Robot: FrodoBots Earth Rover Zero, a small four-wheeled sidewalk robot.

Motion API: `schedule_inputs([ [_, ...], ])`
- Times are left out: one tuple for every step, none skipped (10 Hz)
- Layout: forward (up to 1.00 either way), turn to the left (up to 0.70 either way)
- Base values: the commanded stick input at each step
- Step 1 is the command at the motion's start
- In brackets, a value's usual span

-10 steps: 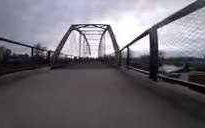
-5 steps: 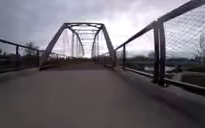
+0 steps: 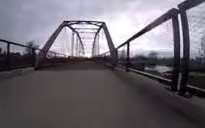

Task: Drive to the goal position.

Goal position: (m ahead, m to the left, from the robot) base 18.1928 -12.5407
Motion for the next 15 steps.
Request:
schedule_inputs([
  [1.00,0.36],
  [1.00,0.36],
  [1.00,0.35],
  [1.00,0.23],
  [1.00,0.10],
  [1.00,0.00],
  [1.00,0.00],
  [1.00,0.00],
  [1.00,0.00],
  [1.00,0.00],
  [1.00,0.00],
  [1.00,0.00],
  [1.00,0.00],
  [1.00,0.00],
  [1.00,0.00],
])
